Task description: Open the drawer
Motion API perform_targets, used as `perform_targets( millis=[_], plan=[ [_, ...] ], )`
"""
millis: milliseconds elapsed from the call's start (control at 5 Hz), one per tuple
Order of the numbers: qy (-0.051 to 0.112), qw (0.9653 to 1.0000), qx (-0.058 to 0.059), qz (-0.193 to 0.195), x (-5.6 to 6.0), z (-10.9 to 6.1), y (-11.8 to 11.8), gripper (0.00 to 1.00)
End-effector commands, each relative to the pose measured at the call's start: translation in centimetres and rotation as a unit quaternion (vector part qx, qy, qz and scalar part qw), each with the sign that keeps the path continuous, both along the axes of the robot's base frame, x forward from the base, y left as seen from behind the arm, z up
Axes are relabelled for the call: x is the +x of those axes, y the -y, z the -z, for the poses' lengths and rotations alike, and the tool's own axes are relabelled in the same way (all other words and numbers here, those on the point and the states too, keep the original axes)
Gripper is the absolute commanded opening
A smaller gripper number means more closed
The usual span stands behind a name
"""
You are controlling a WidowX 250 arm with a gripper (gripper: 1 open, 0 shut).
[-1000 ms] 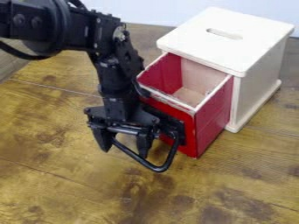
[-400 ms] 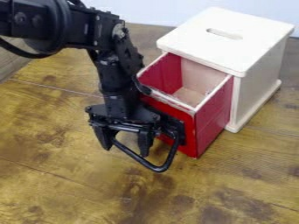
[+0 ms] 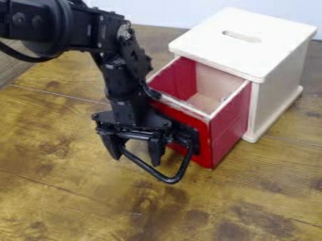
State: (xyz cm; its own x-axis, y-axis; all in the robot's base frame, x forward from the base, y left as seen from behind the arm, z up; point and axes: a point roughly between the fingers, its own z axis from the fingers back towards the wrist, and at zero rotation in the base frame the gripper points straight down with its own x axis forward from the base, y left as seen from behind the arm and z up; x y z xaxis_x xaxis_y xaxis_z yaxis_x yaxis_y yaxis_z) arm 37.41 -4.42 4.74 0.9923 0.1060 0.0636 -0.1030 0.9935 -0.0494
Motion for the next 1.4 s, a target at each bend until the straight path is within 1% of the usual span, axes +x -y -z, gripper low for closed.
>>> perform_targets(
  millis=[0, 400, 800, 1200],
  plan=[
    [0.049, 0.9986, -0.013, -0.013, 2.01, -2.38, -0.29, 1.00],
    [0.038, 0.9988, -0.020, -0.023, 1.97, -2.55, -0.54, 1.00],
    [0.031, 0.9984, -0.030, -0.037, 2.10, -2.61, -0.83, 1.00],
    [0.030, 0.9984, -0.032, -0.036, 2.41, -2.80, -0.73, 1.00]
  ],
)
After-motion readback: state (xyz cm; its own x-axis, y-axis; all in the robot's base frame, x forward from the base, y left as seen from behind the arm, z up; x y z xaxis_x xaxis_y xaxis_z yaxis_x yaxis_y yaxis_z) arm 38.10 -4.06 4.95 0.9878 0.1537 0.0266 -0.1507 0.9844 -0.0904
